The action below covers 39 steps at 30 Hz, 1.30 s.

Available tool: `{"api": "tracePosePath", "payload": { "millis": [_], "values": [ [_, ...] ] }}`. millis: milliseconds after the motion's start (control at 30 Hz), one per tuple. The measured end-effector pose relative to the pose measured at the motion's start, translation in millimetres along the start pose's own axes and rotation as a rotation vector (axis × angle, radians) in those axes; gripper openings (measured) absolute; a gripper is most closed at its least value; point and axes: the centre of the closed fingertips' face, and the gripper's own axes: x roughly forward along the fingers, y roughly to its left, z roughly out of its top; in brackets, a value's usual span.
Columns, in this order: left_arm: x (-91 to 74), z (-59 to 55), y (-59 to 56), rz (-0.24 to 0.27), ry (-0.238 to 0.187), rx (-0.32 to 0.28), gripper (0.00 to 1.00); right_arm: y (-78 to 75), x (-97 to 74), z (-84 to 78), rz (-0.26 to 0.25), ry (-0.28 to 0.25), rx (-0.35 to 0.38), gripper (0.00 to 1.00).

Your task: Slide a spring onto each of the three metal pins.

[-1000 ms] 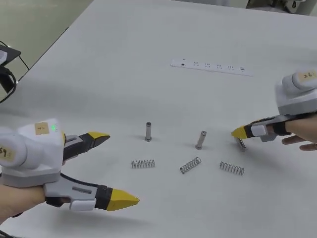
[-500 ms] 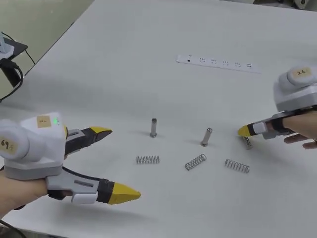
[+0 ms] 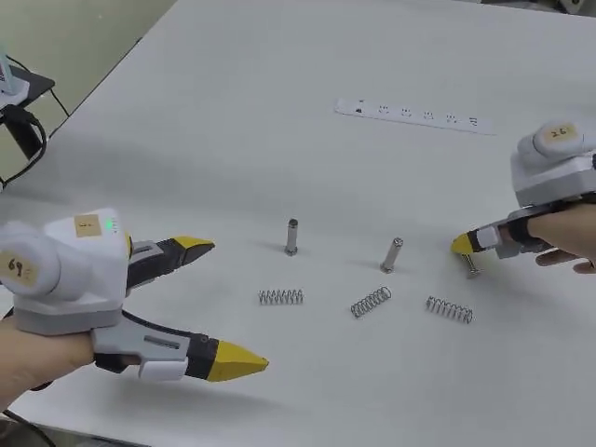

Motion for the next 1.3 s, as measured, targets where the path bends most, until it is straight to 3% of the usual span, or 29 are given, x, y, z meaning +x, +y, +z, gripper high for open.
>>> {"api": "tracePosePath", "payload": {
  "millis": [100, 333, 867, 1000, 1300],
  "values": [
    [-0.2, -0.6, 0.9, 0.004, 0.0, -0.003, 0.96, 1.7, -0.1, -4.7, 0.001, 0.022, 0.001, 0.08],
    [-0.3, 0.1, -0.5, 0.004, -0.002, -0.005, 0.96, 4.8, 2.7, -3.6, 0.005, 0.004, -0.017, 0.05],
    [0.7, 4.8, -2.4, 0.007, -0.005, 0.001, 0.95, 15.6, -24.3, 1.1, 0.034, -0.113, -0.034, 0.05],
    [2.7, 5.6, -6.3, -0.002, -0.002, 0.006, 0.95, 15.6, -28.0, 2.9, 0.008, -0.134, -0.076, 0.05],
    [3.2, 8.6, -9.0, -0.006, -0.003, 0.01, 0.95, 16.0, -33.6, 2.1, -0.004, -0.158, -0.099, 0.05]
  ]
}}
